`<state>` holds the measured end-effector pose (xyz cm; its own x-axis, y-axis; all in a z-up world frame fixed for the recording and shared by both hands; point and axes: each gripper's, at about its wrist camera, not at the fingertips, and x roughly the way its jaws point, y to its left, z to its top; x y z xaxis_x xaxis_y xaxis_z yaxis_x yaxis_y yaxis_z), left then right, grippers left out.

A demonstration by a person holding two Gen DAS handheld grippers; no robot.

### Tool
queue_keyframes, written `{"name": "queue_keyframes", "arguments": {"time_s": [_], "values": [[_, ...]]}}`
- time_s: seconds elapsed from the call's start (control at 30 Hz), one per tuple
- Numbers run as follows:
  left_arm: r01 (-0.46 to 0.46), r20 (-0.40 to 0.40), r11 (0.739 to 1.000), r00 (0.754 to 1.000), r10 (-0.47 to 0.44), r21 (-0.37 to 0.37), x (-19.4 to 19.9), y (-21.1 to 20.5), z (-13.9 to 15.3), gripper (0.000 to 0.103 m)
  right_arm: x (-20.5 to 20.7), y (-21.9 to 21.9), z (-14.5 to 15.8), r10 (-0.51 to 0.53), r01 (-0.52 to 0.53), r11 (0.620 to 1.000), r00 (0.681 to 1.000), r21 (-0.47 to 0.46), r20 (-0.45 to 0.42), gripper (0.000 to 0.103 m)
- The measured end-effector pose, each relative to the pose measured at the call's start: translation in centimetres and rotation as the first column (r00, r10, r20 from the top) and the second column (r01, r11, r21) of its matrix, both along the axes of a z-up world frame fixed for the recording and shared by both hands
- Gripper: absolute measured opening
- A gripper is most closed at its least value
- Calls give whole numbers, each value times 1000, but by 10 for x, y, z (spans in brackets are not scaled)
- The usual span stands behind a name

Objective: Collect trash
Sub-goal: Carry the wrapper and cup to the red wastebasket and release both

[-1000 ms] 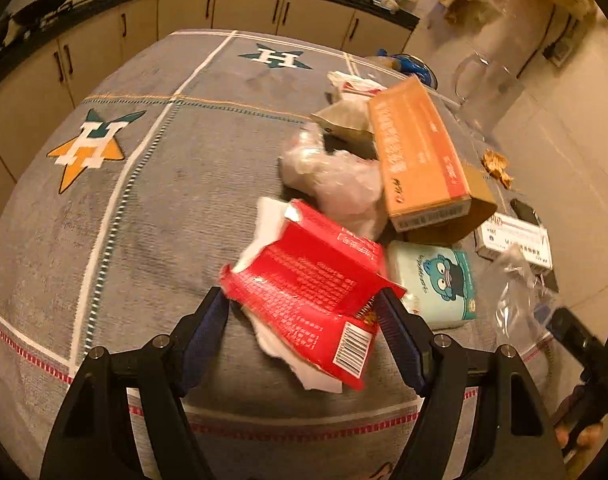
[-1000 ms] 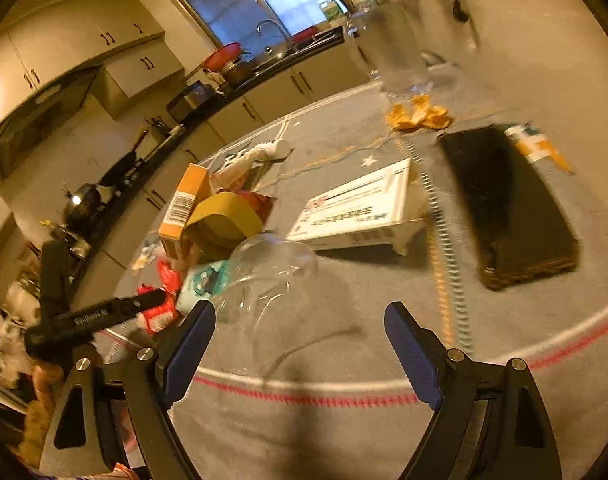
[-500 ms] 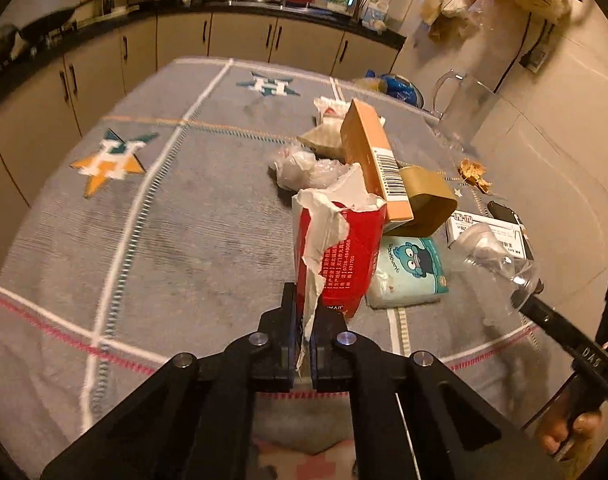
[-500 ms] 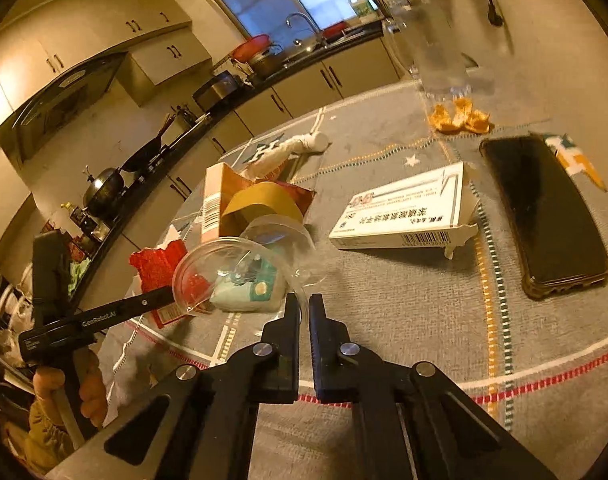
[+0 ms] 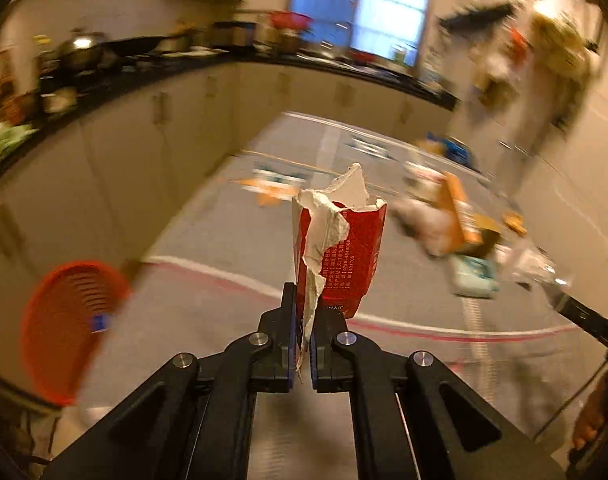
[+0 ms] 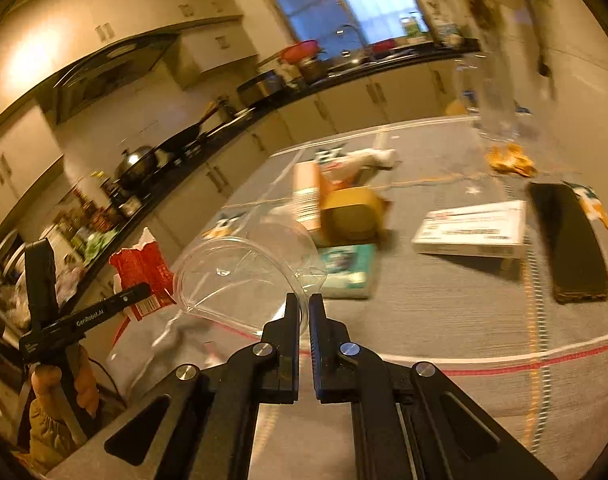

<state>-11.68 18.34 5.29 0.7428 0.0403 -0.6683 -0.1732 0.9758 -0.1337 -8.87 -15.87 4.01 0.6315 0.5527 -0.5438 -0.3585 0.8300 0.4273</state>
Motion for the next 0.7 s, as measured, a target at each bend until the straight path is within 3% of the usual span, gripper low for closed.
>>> {"name": "queue_keyframes", "arguments": {"time_s": [0.13, 0.33, 0.5, 0.7], "values": [[-161, 25, 986, 987, 160, 45, -37, 61, 3, 5, -4, 49, 4, 104, -104, 995, 995, -9, 1, 5], [-336, 10, 942, 942, 336, 18, -76, 148, -15, 5, 0, 138, 6, 262, -263, 965, 965, -22, -22, 5], [-403, -49, 915, 914, 402, -31, -87, 204, -47, 5, 9, 222, 0, 376, -379, 924, 925, -47, -51, 5], [-424, -94, 903, 904, 418, -63, -82, 242, -69, 5, 25, 334, -9, 491, -497, 865, 867, -74, -83, 5]]}}
